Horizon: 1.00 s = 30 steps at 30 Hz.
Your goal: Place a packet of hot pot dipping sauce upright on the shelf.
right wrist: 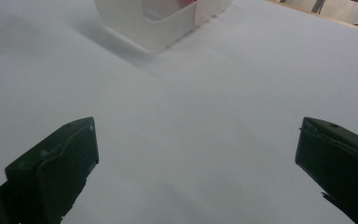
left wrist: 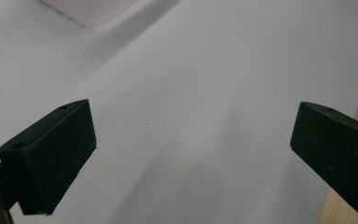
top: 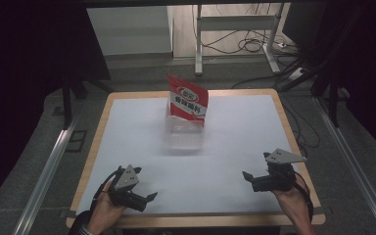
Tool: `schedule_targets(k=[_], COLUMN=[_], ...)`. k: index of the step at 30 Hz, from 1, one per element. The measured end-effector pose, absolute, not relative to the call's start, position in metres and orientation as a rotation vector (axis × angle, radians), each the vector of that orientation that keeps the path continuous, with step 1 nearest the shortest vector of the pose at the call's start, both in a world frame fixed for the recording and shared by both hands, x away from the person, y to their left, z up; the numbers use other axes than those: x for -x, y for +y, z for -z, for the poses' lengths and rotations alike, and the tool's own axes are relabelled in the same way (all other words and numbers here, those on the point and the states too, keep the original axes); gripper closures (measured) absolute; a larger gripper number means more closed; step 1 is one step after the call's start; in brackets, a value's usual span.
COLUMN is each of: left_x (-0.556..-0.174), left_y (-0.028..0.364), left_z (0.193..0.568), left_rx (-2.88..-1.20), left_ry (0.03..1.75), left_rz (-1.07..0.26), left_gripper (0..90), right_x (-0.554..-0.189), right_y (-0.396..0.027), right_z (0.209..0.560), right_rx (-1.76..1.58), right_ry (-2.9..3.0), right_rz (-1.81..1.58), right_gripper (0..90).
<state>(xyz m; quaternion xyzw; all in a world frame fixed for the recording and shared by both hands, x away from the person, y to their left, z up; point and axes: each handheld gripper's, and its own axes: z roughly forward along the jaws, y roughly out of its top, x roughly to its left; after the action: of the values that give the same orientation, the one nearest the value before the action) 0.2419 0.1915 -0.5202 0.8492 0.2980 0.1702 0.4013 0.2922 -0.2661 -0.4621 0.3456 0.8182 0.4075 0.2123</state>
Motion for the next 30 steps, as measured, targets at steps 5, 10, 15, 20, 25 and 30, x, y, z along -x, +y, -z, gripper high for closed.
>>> schedule_targets(k=[5,10,15,20,25,30], left_x=[-0.242,-0.242,-0.242,-0.242,-0.242,-0.242], left_y=[0.191,0.191,0.19,0.19,0.19,0.19], left_z=[0.521,0.521,0.522,0.522,0.523,0.522], left_rx=[-2.151,-2.155,-2.161,-2.171,-2.173,-2.173], left_ry=[0.752,0.753,0.752,0.748,0.748,0.749], left_rz=[-0.431,-0.431,-0.426,-0.428,-0.427,-0.43], left_gripper=[0.0,0.0,0.0,0.0,0.0,0.0], right_x=[-0.285,-0.281,-0.278,-0.279,-0.284,-0.287], right_y=[-0.274,-0.28,-0.286,-0.29,-0.295,-0.296], right_z=[0.469,0.474,0.481,0.486,0.496,0.501], right_rx=[-0.946,-0.961,-0.979,-0.992,-1.056,-1.094], right_ry=[2.238,2.233,2.236,2.236,2.265,2.294], right_rz=[-1.11,-1.097,-1.077,-1.047,-1.003,-0.97], right_gripper=[0.0,0.0,0.0,0.0,0.0,0.0])
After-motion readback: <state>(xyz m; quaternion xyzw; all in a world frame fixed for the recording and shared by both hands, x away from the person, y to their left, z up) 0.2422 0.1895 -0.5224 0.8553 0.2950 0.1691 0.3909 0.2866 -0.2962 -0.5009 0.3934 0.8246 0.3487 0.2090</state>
